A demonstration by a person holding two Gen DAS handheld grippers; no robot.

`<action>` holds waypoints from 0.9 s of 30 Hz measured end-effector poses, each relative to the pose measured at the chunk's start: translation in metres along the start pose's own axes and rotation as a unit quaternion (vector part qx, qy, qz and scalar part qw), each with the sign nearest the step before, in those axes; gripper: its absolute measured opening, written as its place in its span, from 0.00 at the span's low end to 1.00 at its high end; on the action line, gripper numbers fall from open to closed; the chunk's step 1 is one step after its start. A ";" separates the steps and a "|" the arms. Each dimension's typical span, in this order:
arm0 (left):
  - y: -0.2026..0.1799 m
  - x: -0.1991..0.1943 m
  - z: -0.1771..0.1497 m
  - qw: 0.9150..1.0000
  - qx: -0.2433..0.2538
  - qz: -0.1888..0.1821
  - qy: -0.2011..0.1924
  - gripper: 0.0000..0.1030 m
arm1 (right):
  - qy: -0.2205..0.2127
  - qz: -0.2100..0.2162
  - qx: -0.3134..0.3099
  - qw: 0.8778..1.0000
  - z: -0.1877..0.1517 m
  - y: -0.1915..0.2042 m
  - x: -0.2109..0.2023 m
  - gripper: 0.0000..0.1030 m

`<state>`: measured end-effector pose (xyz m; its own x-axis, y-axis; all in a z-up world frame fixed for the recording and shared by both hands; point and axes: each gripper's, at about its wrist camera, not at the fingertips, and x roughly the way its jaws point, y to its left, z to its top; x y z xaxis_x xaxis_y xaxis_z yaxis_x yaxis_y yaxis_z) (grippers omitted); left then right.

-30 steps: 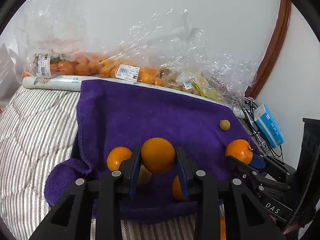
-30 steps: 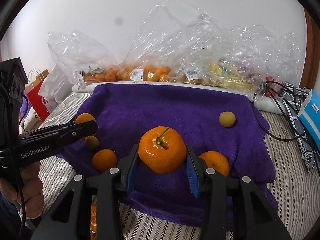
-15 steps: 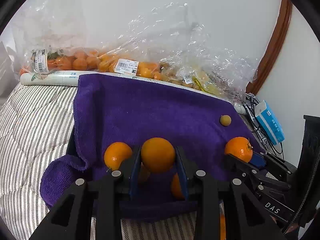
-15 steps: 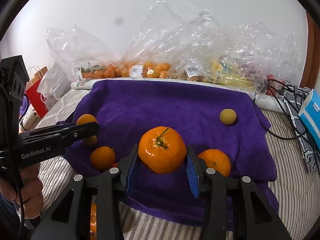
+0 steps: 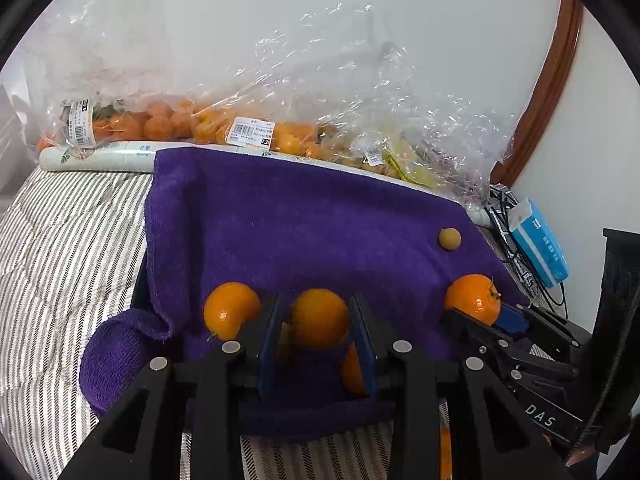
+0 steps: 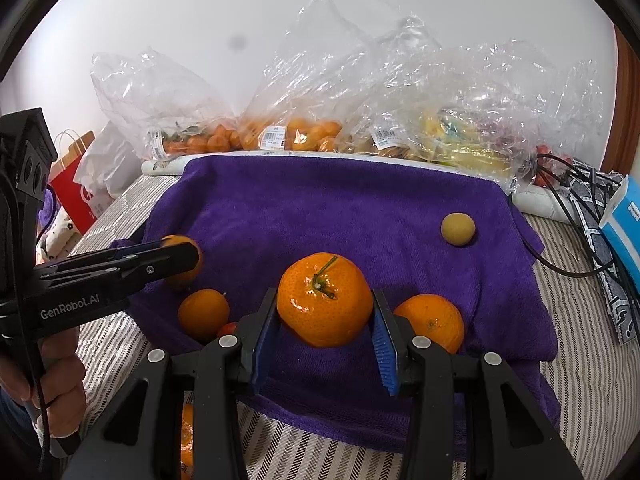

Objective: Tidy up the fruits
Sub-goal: 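Lower both oranges onto the towel and open both tools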

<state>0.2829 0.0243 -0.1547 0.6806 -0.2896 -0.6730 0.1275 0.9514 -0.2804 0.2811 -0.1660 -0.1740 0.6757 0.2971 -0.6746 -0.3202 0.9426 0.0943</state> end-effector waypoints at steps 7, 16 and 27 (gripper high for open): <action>0.001 -0.003 0.001 1.000 -0.003 -0.002 -0.004 0.33 | 0.002 0.000 0.000 1.000 0.000 0.000 0.001 0.42; 0.002 -0.004 0.001 1.000 -0.006 -0.003 -0.003 0.34 | -0.003 0.000 -0.004 1.000 -0.001 0.001 -0.001 0.43; 0.001 -0.005 0.001 1.000 -0.004 -0.003 -0.006 0.34 | -0.010 0.004 -0.001 1.000 0.000 0.000 -0.008 0.56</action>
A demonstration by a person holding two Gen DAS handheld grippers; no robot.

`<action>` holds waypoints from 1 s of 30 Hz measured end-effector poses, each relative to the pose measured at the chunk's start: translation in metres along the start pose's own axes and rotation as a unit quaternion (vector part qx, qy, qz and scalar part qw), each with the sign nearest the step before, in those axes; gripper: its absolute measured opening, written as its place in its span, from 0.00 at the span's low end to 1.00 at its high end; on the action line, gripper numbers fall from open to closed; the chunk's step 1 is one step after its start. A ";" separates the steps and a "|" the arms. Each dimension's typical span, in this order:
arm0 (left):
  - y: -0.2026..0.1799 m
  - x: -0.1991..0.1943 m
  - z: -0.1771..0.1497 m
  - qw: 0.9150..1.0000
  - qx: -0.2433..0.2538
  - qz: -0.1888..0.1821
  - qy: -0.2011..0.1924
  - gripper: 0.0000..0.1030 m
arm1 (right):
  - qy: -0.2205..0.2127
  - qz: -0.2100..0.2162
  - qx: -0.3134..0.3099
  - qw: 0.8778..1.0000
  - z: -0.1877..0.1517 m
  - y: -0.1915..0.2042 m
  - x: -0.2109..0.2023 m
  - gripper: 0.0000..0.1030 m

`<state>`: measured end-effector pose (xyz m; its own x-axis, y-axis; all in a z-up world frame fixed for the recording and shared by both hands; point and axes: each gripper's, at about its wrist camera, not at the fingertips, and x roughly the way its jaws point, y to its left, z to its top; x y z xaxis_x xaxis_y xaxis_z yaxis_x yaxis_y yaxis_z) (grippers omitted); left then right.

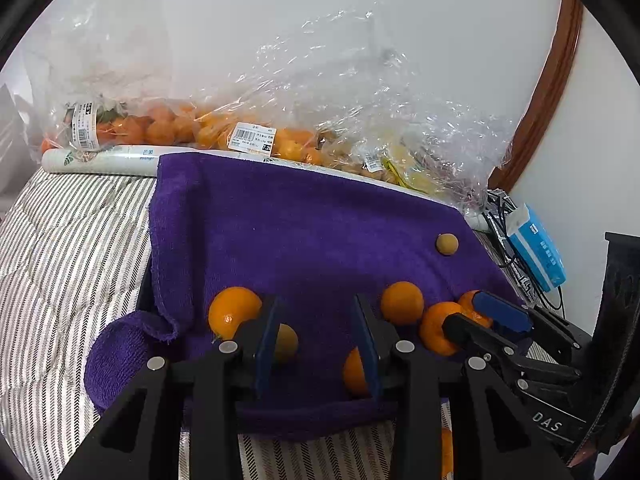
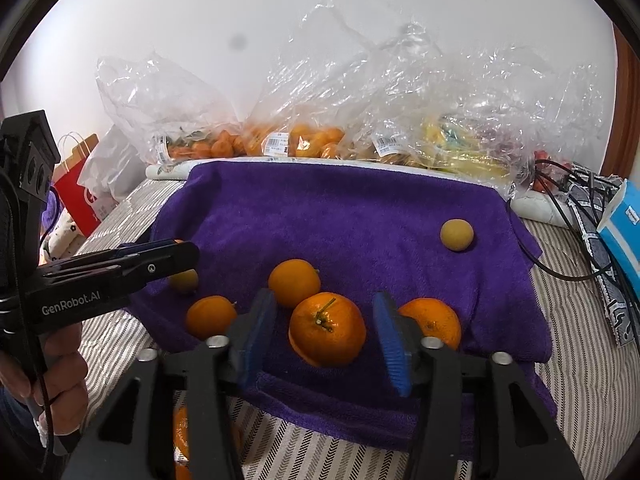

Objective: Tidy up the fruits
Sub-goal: 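Lower both oranges onto the towel and open both tools, then withdraw both open tools from the towel toward the loose oranges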

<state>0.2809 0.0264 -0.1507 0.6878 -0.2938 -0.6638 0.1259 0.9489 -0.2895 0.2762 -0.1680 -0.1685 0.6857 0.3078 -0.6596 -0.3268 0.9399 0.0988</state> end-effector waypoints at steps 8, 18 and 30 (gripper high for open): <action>-0.002 -0.006 0.000 1.000 0.005 0.006 -0.012 0.34 | -0.027 -0.006 0.004 1.000 0.000 0.002 -0.012 0.70; -0.005 -0.023 0.002 0.999 0.018 0.021 -0.028 0.34 | -0.064 -0.036 0.042 0.996 0.009 -0.006 -0.044 0.70; 0.014 -0.074 -0.026 0.998 0.016 0.052 -0.020 0.34 | -0.016 -0.012 0.025 0.999 -0.034 0.037 -0.082 0.62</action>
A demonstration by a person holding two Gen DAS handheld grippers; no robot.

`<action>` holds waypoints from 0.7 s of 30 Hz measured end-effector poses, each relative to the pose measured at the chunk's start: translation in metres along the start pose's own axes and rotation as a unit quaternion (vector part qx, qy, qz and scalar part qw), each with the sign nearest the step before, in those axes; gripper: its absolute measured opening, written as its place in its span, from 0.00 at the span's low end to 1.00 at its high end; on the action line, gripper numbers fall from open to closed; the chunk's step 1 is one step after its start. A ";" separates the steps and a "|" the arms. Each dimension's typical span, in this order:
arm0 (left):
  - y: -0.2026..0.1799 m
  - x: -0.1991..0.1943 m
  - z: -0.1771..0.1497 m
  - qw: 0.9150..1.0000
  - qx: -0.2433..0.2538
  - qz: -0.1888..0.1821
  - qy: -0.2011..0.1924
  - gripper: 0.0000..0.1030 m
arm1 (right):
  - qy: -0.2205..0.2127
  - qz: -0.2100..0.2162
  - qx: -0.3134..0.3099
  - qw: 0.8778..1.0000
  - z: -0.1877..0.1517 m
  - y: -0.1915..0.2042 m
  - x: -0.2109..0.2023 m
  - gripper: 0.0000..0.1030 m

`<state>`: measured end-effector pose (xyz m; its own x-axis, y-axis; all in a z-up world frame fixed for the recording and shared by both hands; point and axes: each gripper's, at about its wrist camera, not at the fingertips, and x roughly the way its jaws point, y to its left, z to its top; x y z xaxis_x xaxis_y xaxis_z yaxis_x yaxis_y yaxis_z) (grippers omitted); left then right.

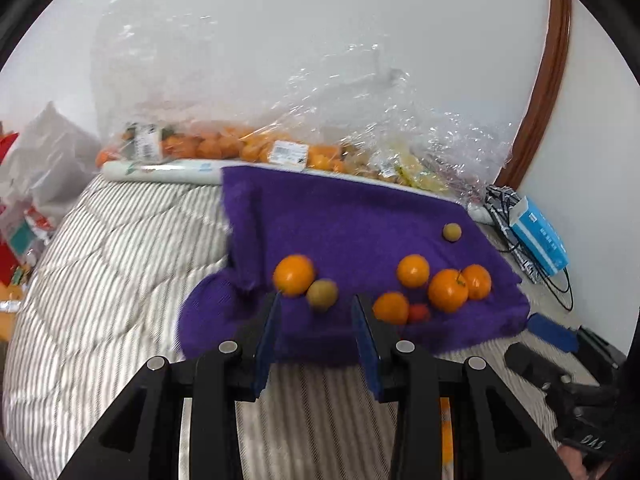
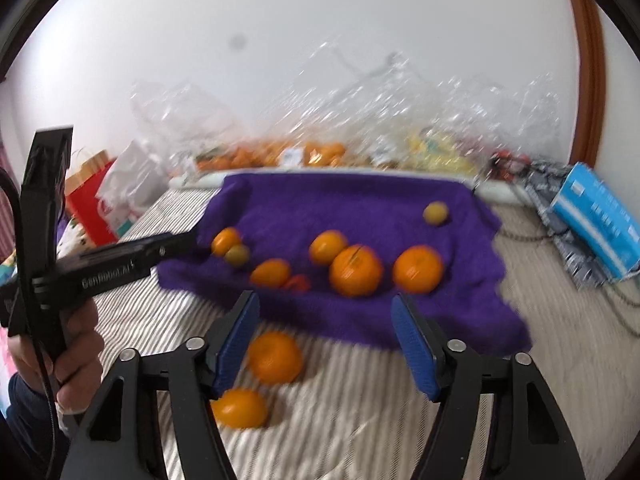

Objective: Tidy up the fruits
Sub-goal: 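Withdraw both open tools from the towel toward the loose oranges, then grasp an orange lying on the bed with the right tool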

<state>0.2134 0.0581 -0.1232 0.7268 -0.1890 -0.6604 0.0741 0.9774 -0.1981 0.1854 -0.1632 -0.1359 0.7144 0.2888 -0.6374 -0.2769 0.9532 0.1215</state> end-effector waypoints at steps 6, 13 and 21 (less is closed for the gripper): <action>0.019 -0.021 -0.019 1.000 -0.009 0.011 0.010 0.34 | 0.040 0.020 0.002 0.999 -0.023 0.024 0.005 0.53; 0.031 -0.038 -0.033 1.000 -0.019 0.009 0.004 0.34 | 0.065 0.009 -0.013 0.998 -0.040 0.049 0.015 0.53; 0.039 -0.041 -0.041 1.000 -0.031 0.002 0.004 0.34 | 0.097 -0.019 -0.021 0.995 -0.053 0.051 0.025 0.52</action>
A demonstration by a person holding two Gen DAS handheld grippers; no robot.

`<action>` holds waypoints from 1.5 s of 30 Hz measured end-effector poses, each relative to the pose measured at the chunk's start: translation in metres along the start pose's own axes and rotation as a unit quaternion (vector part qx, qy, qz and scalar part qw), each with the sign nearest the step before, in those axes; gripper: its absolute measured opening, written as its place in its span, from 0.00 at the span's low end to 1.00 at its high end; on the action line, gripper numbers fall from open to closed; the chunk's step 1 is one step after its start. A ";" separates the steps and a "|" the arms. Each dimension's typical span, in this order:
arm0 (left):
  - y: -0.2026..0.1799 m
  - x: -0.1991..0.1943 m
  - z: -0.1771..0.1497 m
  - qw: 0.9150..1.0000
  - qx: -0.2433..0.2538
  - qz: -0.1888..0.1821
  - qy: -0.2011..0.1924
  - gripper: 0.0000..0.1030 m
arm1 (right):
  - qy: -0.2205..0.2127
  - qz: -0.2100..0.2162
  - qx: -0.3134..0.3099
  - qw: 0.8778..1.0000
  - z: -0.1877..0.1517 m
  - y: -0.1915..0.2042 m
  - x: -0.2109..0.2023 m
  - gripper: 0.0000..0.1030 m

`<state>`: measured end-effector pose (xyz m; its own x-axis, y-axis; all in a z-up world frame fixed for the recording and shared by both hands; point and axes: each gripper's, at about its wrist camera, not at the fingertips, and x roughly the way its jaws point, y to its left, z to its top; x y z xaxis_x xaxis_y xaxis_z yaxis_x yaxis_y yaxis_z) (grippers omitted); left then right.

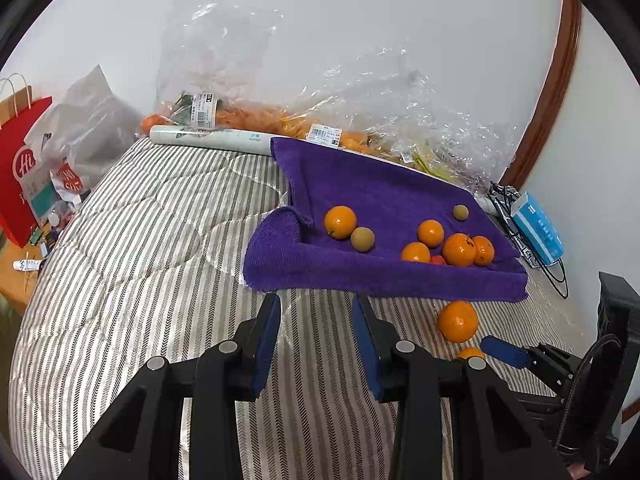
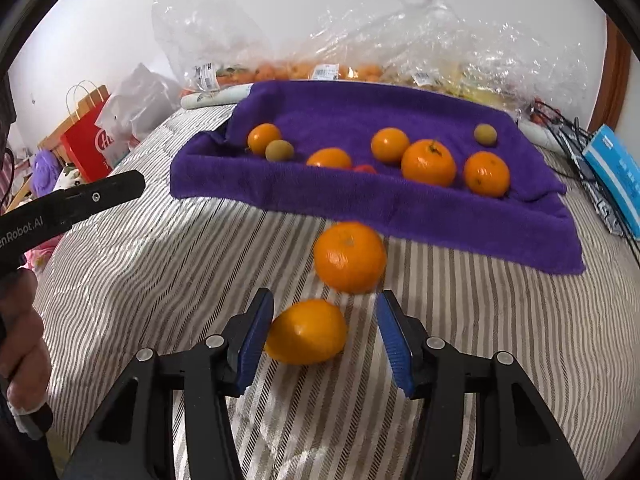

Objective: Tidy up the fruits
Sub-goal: 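Grasp an orange lying on the bed with the right tool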

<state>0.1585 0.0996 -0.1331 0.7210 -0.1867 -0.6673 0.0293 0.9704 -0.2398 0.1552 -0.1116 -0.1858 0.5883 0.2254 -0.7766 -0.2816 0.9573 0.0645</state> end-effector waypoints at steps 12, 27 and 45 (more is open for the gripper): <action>-0.002 0.008 -0.003 1.000 -0.003 -0.007 0.011 0.34 | 0.020 -0.003 0.007 1.000 -0.008 -0.011 0.004 0.42; -0.025 0.028 -0.011 0.999 0.027 -0.019 0.043 0.34 | -0.023 -0.056 0.008 0.998 -0.012 -0.059 -0.017 0.32; -0.078 0.051 -0.014 0.990 0.063 -0.098 0.077 0.34 | -0.045 -0.071 0.055 0.995 -0.016 -0.120 -0.021 0.32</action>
<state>0.1832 0.0125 -0.1580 0.5794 -0.3851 -0.7183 0.2508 0.9228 -0.2924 0.1647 -0.2343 -0.1873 0.6836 0.0963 -0.7234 -0.1079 0.9937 0.0303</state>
